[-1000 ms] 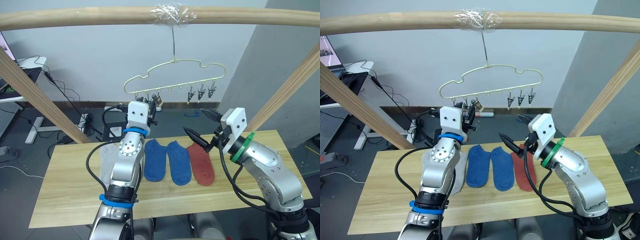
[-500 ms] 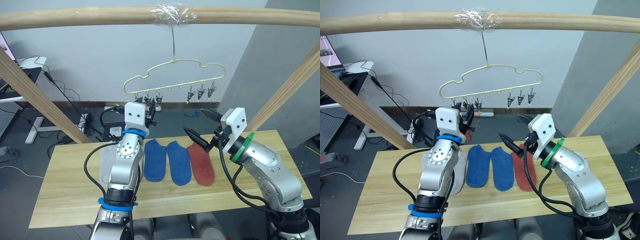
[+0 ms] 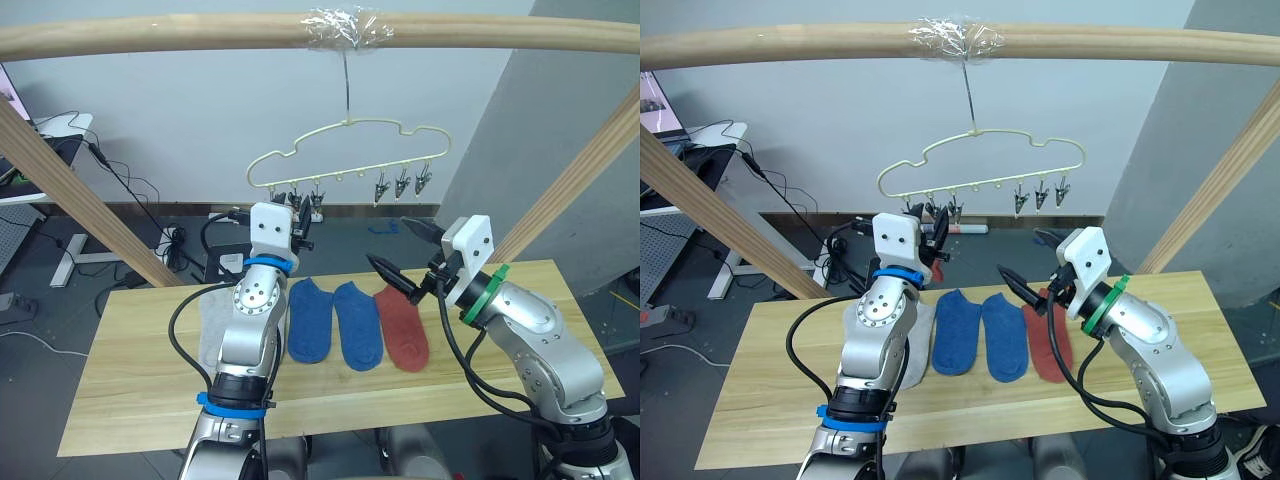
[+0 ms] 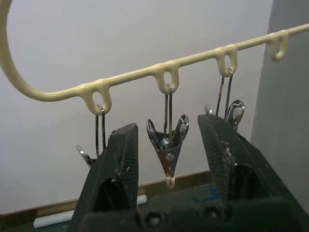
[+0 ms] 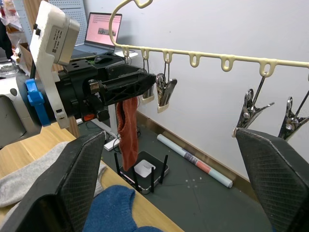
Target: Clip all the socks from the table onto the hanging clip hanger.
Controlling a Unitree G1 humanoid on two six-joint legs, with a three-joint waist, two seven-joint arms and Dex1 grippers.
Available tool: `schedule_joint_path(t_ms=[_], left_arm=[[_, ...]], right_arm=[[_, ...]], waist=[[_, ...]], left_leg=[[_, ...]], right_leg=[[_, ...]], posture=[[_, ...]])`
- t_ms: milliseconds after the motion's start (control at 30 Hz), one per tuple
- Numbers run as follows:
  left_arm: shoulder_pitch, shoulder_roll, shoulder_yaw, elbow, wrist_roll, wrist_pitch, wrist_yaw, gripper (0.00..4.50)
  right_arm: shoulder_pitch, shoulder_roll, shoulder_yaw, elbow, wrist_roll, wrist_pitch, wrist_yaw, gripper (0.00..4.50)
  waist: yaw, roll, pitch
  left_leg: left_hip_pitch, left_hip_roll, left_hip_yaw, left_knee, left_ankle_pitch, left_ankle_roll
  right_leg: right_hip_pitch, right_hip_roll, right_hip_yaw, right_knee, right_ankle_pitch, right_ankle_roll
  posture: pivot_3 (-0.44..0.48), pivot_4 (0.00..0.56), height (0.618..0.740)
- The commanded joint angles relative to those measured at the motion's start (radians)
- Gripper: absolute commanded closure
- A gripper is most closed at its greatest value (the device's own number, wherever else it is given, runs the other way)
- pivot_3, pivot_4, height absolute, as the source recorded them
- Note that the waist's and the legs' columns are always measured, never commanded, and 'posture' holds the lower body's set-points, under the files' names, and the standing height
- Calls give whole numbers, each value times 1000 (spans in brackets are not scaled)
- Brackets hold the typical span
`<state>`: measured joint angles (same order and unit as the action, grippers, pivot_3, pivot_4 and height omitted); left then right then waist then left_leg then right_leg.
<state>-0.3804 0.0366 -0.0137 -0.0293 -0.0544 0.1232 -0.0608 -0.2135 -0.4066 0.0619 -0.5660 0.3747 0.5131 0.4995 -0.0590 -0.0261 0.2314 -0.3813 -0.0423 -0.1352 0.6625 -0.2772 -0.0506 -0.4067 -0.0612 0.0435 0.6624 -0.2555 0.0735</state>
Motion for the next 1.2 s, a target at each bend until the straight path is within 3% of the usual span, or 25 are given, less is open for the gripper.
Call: schedule_joint_path(t_ms=[33,267,500,600,1000,1200], left_arm=[[-15,0,-7,-14,10,-23,-5,2351],[-21,3,-8,-6,19,-29,-6,2351],[-20,1,-6,-7,16,-34,-16,3979],[-20,2,-3,-9,19,-33,-14,4440],[-2,42,-19,-49,40,22,-37,4492],[1,101,-27,-131,-9,176,-130,4492]], right_arm=[[-10,4,-6,-33,0,-24,-4,0],[-9,6,-5,-34,0,-24,-6,0],[-5,7,-5,-39,2,-21,-9,0],[-4,8,-4,-41,3,-19,-11,0],[36,-19,28,7,-63,2,-26,0],[64,-105,176,262,-267,2,-32,0]], waist=[[0,0,0],[0,0,0],[0,0,0],[0,0,0],[0,0,0],[1,0,0]], left_leg=[[0,0,0,0,0,0],[0,0,0,0,0,0],[0,0,0,0,0,0],[0,0,0,0,0,0],[0,0,0,0,0,0],[1,0,0,0,0,0]], right_leg=[[0,0,0,0,0,0],[0,0,0,0,0,0],[0,0,0,0,0,0],[0,0,0,0,0,0],[0,0,0,0,0,0],[0,0,0,0,0,0]], posture=[[-159,197,740],[-159,201,740],[-158,201,740],[-157,201,740],[-145,200,740],[-116,201,740]])
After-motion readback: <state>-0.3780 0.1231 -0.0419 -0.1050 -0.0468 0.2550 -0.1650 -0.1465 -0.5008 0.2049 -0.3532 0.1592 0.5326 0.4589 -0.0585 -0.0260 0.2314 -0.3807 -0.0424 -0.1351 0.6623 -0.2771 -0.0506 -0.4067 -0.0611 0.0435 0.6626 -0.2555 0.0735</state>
